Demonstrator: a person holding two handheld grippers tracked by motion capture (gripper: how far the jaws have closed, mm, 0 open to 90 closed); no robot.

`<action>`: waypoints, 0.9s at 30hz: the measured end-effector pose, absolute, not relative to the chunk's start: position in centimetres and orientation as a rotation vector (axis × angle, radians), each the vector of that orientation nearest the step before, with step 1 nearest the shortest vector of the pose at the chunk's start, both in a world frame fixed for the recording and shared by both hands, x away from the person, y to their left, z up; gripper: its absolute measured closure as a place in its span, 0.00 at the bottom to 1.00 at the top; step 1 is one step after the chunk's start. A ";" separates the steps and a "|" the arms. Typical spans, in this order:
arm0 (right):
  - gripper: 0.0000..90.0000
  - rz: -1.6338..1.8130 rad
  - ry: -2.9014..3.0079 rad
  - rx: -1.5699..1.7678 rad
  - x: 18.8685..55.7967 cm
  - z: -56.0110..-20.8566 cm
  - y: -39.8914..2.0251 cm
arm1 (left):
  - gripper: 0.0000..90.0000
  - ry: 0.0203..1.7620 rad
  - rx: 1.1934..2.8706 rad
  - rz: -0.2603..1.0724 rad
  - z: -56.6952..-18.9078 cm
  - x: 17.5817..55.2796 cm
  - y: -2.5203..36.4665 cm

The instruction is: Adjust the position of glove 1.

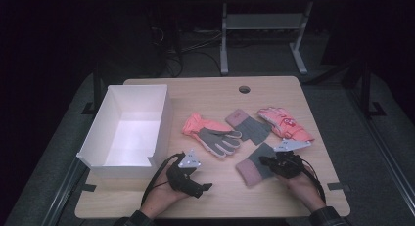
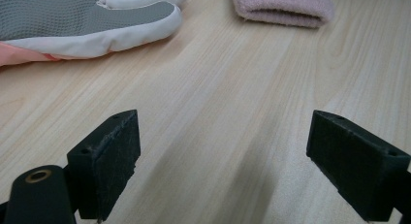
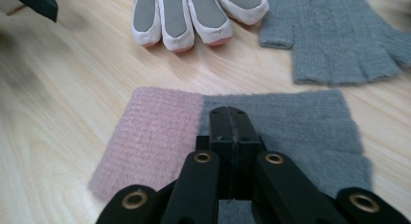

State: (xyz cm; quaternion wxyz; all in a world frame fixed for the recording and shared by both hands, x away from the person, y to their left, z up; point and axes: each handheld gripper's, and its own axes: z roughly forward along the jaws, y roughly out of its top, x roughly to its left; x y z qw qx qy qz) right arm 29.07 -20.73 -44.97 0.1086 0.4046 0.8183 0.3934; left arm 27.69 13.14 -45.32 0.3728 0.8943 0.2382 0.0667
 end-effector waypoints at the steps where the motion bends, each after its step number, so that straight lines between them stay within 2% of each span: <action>1: 1.00 1.157 2.407 1.190 29.1 -45.0 -20.7 | 0.13 0.610 2.291 0.171 -45.3 27.7 13.1; 15: 1.00 1.010 2.491 1.154 30.2 -46.3 -18.8 | 0.13 0.621 2.313 0.130 -45.5 27.6 12.5; 27: 1.00 1.019 2.497 1.156 30.0 -46.4 -18.5 | 0.13 0.606 2.312 0.131 -45.4 27.5 12.5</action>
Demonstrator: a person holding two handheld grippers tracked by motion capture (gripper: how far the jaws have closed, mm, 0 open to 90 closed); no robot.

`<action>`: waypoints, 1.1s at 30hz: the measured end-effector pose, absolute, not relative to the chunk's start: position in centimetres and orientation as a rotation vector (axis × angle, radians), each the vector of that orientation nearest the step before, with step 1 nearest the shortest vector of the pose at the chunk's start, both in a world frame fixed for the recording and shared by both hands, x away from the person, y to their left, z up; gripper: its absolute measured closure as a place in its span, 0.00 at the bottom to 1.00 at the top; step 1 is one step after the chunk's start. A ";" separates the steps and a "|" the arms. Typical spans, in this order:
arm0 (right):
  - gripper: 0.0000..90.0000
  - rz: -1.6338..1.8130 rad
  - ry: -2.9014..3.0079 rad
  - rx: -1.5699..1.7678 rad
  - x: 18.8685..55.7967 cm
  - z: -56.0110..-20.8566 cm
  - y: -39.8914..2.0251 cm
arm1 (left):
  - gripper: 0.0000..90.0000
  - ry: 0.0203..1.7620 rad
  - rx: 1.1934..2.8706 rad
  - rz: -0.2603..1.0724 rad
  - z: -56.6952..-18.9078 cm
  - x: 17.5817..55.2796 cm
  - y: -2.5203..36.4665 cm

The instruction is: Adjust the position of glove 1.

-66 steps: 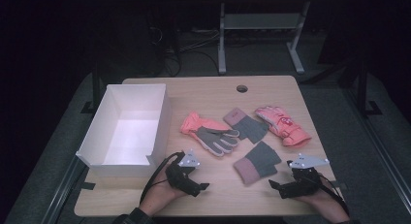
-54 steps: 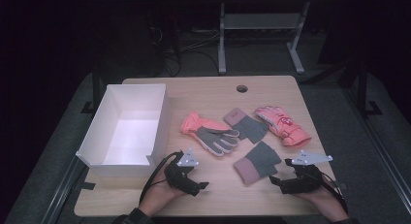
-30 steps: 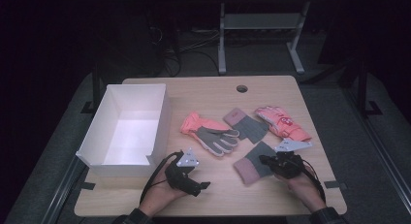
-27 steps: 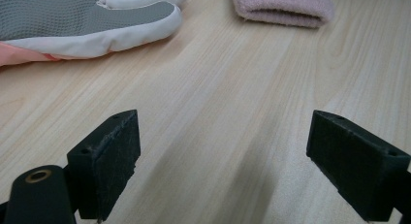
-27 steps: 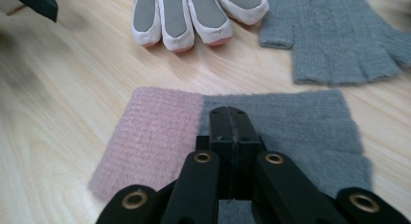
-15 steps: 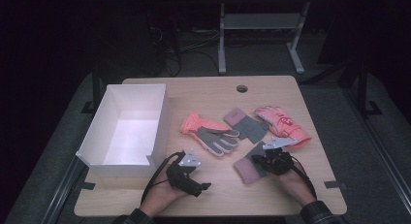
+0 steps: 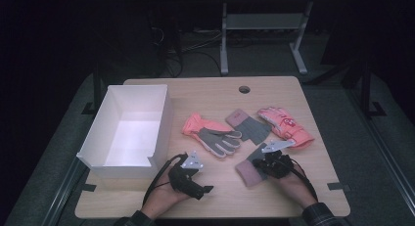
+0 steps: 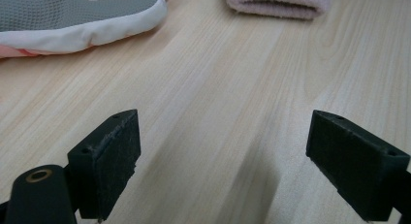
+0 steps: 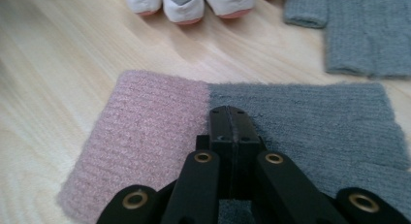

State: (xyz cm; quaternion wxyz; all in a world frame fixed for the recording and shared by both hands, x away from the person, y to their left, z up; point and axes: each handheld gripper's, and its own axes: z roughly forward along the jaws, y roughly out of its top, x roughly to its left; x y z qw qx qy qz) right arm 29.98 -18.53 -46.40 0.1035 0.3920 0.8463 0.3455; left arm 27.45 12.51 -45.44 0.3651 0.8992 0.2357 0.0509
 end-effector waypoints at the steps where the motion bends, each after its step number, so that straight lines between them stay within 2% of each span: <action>1: 1.00 1.019 2.504 1.155 29.8 -46.4 -18.2 | 0.13 0.605 2.313 0.136 -45.4 27.4 12.5; 33: 1.00 1.104 2.695 0.889 26.2 -46.3 -10.8 | 0.13 0.584 2.335 0.135 -45.3 27.5 12.8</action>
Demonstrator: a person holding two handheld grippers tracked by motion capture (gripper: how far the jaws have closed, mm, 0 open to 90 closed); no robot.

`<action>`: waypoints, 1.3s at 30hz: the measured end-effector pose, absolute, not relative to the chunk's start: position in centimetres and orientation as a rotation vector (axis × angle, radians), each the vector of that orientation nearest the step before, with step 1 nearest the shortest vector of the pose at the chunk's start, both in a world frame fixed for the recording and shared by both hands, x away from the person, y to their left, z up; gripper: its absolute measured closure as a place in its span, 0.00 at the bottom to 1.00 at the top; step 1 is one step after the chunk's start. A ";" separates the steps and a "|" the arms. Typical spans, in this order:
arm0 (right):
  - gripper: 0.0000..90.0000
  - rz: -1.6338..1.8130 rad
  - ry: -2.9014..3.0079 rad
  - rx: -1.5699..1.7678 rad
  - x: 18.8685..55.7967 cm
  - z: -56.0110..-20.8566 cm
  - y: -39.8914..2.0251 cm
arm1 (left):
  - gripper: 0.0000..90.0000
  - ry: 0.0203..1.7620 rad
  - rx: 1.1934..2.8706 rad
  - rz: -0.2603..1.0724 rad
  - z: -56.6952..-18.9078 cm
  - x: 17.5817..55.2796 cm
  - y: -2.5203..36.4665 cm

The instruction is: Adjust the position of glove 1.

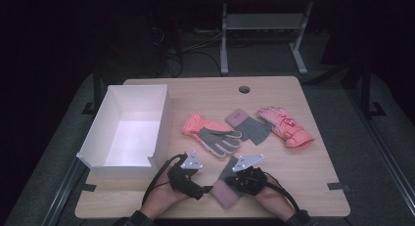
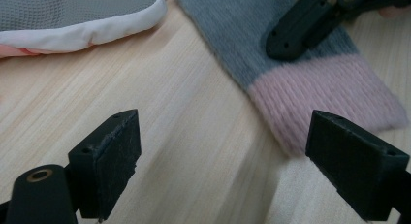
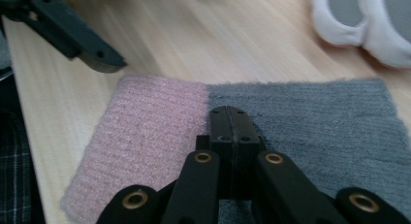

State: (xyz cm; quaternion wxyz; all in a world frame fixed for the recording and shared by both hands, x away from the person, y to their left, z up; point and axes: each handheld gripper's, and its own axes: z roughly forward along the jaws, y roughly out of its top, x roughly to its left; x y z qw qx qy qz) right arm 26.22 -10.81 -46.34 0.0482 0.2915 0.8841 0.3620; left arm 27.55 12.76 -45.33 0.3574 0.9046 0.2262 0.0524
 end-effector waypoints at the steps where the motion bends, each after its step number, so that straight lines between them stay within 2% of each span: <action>1: 1.00 1.109 2.699 0.887 26.1 -46.3 -10.6 | 0.13 0.584 2.335 0.135 -45.3 27.6 12.8; 9: 1.00 1.174 2.680 0.892 25.8 -45.5 -11.5 | 0.17 0.595 2.309 0.109 -45.2 27.5 12.9; 10: 1.00 1.178 2.669 0.900 25.7 -45.3 -12.0 | 0.19 0.590 2.304 0.105 -45.1 27.4 12.9; 12: 1.00 1.174 2.636 0.947 25.2 -44.8 -13.8 | 0.32 0.587 2.294 0.097 -45.0 27.3 12.9; 13: 1.00 1.174 2.636 0.947 25.2 -44.8 -13.8 | 0.32 0.584 2.291 0.096 -44.9 27.2 12.9; 14: 1.00 1.175 2.611 0.975 24.9 -44.5 -15.1 | 0.46 0.585 2.280 0.089 -44.8 27.2 12.9; 15: 1.00 1.175 2.611 0.975 24.9 -44.5 -15.1 | 0.46 0.585 2.275 0.080 -44.6 27.2 12.9; 16: 1.00 1.177 2.594 1.021 24.6 -44.4 -16.2 | 0.65 0.581 2.270 0.068 -44.5 27.2 12.9; 17: 1.00 1.177 2.594 1.021 24.6 -44.4 -16.2 | 0.65 0.583 2.263 0.052 -44.4 27.1 12.8; 18: 1.00 1.167 2.587 1.036 24.1 -44.5 -17.0 | 0.80 0.563 2.281 0.040 -44.3 27.1 12.4; 19: 1.00 1.159 2.591 1.042 23.9 -44.6 -17.3 | 0.91 0.553 2.290 0.038 -44.3 27.1 12.1; 20: 1.00 1.159 2.591 1.042 23.9 -44.6 -17.3 | 0.98 0.553 2.290 0.038 -44.3 27.1 12.1; 28: 1.00 1.100 2.663 1.012 23.5 -45.6 -16.5 | 1.00 0.505 2.359 -0.005 -45.2 27.0 10.1; 39: 1.00 1.040 2.675 0.993 24.0 -46.0 -16.0 | 1.00 0.456 2.361 -0.087 -45.3 26.2 9.8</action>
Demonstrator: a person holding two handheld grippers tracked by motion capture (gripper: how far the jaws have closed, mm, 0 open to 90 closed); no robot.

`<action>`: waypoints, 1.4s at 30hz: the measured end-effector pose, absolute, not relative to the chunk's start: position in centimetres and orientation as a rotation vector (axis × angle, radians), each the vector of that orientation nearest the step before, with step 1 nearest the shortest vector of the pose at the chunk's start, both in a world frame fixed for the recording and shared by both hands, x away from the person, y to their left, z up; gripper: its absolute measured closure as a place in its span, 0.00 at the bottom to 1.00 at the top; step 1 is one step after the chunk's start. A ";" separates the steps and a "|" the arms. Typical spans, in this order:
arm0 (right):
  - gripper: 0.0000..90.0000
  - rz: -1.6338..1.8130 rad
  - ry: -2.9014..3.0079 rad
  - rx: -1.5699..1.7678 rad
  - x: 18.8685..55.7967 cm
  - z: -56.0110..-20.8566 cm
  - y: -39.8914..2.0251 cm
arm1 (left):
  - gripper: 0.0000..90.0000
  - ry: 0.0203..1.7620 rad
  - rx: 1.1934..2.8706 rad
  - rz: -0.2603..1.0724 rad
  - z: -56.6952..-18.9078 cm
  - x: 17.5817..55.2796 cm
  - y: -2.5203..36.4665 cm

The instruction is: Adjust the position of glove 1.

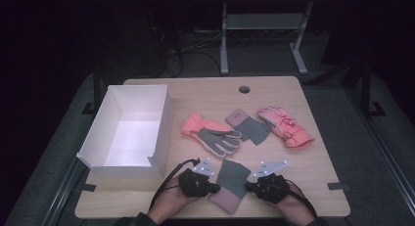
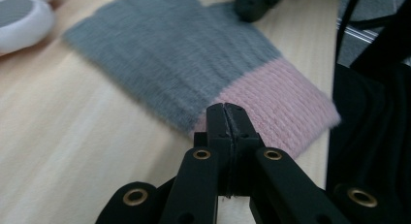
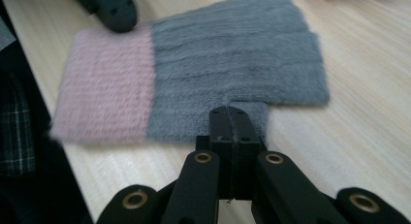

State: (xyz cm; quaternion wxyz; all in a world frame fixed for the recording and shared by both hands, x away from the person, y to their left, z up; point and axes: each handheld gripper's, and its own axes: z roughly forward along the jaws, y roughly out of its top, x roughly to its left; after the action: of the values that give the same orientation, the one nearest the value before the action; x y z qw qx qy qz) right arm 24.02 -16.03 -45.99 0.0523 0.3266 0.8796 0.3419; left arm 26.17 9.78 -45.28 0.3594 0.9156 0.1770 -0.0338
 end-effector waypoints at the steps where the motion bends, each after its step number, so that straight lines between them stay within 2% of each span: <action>1: 1.00 1.041 2.668 1.004 24.3 -46.0 -15.9 | 1.00 0.450 2.361 -0.094 -45.3 26.1 9.7; 14: 1.00 1.026 2.634 1.033 27.2 -46.1 -15.0 | 1.00 0.382 2.347 -0.173 -45.5 25.6 8.0; 31: 1.00 1.033 2.609 0.970 29.8 -46.2 -11.7 | 0.99 0.374 2.332 -0.172 -45.4 26.1 7.1; 33: 1.00 1.048 2.611 0.971 29.8 -46.0 -12.1 | 0.94 0.384 2.314 -0.155 -45.1 26.2 7.5; 34: 1.00 1.068 2.602 0.979 29.9 -45.7 -12.7 | 0.87 0.388 2.304 -0.137 -44.9 26.3 7.8; 35: 1.00 1.068 2.602 0.979 29.9 -45.7 -12.7 | 0.87 0.402 2.290 -0.127 -44.7 26.4 8.1; 37: 1.00 1.081 2.586 1.009 30.3 -45.1 -13.8 | 0.75 0.436 2.274 -0.093 -44.4 26.6 9.0; 39: 1.00 1.088 2.575 1.020 30.5 -44.9 -14.3 | 0.72 0.470 2.268 -0.057 -44.2 26.9 9.9; 42: 1.00 1.101 2.532 1.057 31.4 -44.4 -15.7 | 0.58 0.522 2.258 -0.018 -44.2 27.1 11.0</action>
State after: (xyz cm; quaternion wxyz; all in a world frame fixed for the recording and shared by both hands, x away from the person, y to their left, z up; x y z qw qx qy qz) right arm 31.41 -15.72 -44.36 0.0925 0.3559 0.8528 0.3709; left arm 27.13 11.02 -44.18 0.4005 0.8927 0.2063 -0.0071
